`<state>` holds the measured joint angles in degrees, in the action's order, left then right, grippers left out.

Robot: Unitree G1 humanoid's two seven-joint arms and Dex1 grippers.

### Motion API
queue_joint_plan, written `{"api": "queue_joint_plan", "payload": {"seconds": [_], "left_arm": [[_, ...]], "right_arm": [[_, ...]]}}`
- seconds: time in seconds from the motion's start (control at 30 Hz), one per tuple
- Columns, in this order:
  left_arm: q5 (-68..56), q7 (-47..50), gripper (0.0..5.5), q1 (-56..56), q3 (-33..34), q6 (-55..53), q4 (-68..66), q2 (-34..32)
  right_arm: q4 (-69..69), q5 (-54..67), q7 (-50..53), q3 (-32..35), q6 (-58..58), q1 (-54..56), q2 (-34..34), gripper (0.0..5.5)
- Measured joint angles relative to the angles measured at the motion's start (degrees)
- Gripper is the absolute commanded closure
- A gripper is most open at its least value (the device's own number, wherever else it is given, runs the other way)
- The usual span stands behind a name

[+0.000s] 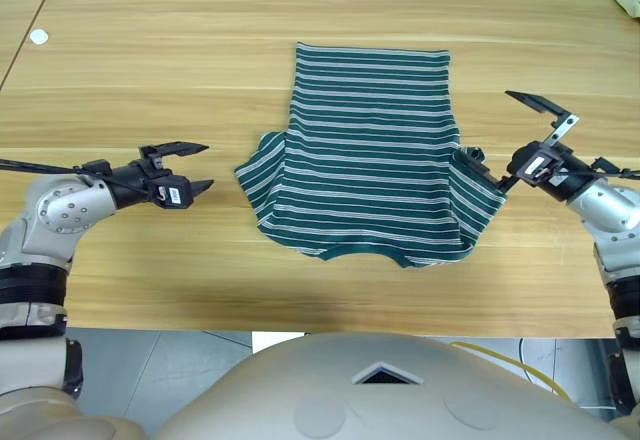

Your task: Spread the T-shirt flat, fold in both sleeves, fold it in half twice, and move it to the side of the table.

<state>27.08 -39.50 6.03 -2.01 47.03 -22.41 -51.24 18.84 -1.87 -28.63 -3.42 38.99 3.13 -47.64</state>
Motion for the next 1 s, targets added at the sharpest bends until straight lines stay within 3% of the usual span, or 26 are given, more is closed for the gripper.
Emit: {"api": "queue_joint_plan", "payload": {"seconds": [0.07,0.33,1.0], "left_arm": [[2.2,0.6,1.37,-0.6,-2.3,-0.6,3.1,0.1],[4.3,1.3,1.37,1.0,-9.5,-4.1,7.3,2.5],[12.2,6.6,4.66,5.3,-16.1,-11.2,6.5,1.9]], "right_arm": [[-0.7,0.0,0.0,0.7,-0.1,-0.1,0.3,0.10],[-1.0,-0.1,-1.3,0.9,-0.4,-0.5,1.5,0.10],[-3.6,-2.2,-1.4,0.9,-1.2,-2.5,2.2,0.10]]}}
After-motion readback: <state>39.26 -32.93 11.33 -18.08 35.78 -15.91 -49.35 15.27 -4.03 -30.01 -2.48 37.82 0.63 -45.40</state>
